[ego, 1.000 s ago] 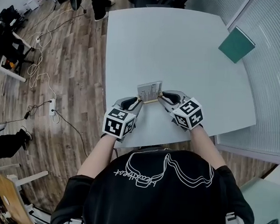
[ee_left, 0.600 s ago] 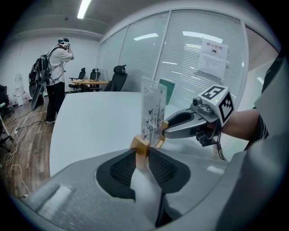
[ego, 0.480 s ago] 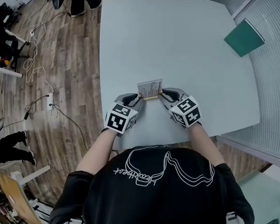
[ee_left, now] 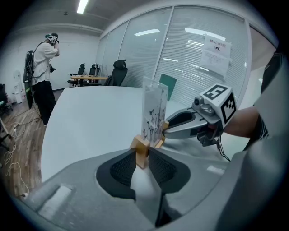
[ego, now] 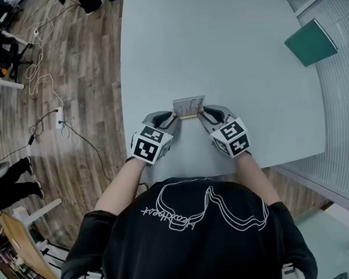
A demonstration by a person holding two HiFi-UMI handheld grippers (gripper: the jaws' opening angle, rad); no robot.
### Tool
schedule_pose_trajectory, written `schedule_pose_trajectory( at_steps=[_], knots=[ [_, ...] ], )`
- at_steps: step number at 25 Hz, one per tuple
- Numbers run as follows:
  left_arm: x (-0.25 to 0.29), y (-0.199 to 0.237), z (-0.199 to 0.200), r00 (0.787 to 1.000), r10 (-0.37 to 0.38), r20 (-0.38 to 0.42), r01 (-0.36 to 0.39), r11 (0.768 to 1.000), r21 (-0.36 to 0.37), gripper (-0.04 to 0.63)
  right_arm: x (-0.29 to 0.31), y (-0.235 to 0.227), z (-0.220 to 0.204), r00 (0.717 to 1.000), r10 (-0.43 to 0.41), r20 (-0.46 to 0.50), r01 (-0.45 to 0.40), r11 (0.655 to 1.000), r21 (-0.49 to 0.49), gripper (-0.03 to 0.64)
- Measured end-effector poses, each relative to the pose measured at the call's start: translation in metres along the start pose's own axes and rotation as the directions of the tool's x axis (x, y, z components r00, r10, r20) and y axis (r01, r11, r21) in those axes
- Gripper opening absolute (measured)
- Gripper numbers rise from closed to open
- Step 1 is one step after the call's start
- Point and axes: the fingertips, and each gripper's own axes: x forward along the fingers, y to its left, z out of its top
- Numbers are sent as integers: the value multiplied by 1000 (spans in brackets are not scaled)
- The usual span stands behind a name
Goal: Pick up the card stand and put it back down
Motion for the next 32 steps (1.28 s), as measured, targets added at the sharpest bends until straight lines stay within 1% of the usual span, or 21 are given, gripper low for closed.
schedule_pose_trajectory(
  at_steps=[6, 12, 18, 21, 23, 24, 29, 32],
  knots=[
    [6, 4, -9, 1000, -8, -19, 8, 1000, -15, 95, 5, 2, -6, 1000, -7, -11, 7, 1000, -8, 91],
    [7, 3, -12, 1000, -1, -17, 1, 1000, 8, 94, 6, 3, -10, 1000, -19, -17, 18, 999, -42, 94],
    [6, 0, -11, 1000, 7, -11, -7, 1000, 15, 95, 3, 4, -9, 1000, -18, -17, 17, 999, -44, 95],
    [3, 2, -8, 1000, 5, 1, -5, 1000, 5, 95, 2, 2, -6, 999, -29, -17, 28, 999, -46, 102],
    [-2, 2, -6, 1000, 5, 15, -5, 1000, -16, 95, -1, 2, -4, 999, -38, -17, 38, 999, -25, 154],
    [-5, 1, -6, 1000, 5, 22, -5, 1000, -28, 95, -3, 2, -3, 999, -40, -11, 40, 999, -6, 166],
    [-22, -5, -3, 998, 28, 53, -25, 998, -60, 110, -28, 3, 3, 998, -25, 49, 22, 998, 66, 173],
    [-32, -11, 0, 995, 25, 99, -14, 994, -106, 117, -43, 9, 8, 995, 6, 95, -15, 995, 94, 169]
  ],
)
